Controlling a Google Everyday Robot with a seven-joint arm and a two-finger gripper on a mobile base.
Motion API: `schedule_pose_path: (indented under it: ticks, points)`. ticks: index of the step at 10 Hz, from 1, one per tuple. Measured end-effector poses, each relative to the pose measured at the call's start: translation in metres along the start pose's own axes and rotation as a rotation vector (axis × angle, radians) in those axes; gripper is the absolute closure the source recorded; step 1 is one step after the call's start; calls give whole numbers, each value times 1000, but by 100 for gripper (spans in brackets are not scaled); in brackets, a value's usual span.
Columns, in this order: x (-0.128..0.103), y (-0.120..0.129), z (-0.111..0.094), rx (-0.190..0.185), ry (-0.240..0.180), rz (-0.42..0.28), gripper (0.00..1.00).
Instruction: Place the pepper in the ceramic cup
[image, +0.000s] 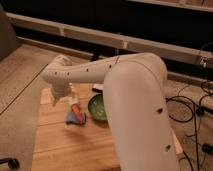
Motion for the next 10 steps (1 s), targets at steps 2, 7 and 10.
schedule_pose_path:
  ticks: [2,7,10]
  points:
    - [7,0,23,-16,54,-12,35]
    - [24,-19,50,9,169,9,35]
    - [36,-31,53,30,212,49,35]
